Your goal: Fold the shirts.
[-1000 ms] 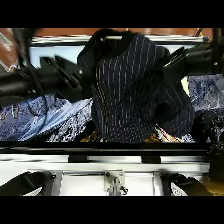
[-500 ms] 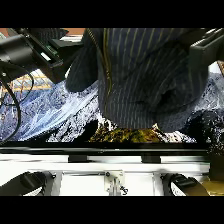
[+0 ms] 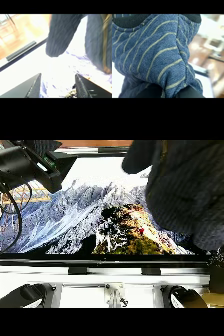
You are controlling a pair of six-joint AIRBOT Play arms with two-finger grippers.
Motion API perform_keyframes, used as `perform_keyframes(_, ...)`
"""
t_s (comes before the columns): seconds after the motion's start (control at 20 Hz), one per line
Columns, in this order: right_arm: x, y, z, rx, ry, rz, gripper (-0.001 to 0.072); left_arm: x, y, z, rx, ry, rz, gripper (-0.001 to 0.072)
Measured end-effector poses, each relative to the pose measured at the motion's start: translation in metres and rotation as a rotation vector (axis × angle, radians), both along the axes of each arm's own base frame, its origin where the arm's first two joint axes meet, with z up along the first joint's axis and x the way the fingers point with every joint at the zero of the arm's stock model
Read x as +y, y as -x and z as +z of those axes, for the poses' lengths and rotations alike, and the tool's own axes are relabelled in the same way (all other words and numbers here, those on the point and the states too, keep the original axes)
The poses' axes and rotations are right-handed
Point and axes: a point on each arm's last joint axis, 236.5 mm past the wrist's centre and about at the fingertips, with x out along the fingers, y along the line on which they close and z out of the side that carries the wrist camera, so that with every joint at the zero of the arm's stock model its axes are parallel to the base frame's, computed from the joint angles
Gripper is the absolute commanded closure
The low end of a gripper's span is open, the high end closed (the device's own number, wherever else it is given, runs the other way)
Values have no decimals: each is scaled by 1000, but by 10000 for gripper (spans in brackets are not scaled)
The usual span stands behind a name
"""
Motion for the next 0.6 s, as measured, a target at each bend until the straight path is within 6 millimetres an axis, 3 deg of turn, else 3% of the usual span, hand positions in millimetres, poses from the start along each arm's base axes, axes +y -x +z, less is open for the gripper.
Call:
perform_keyframes(0.25, -41, 26, 15, -54, -63, -160, 604, 17, -14, -4, 26, 15, 58, 184)
perform_keyframes(0.45, -88, 44, 7, -30, -100, -360, 605, 22, -20, -7, 36, 15, 79, 184)
perform_keyframes(0.6, -126, 62, 15, -74, -101, -533, 604, 23, -22, -8, 40, 15, 85, 184)
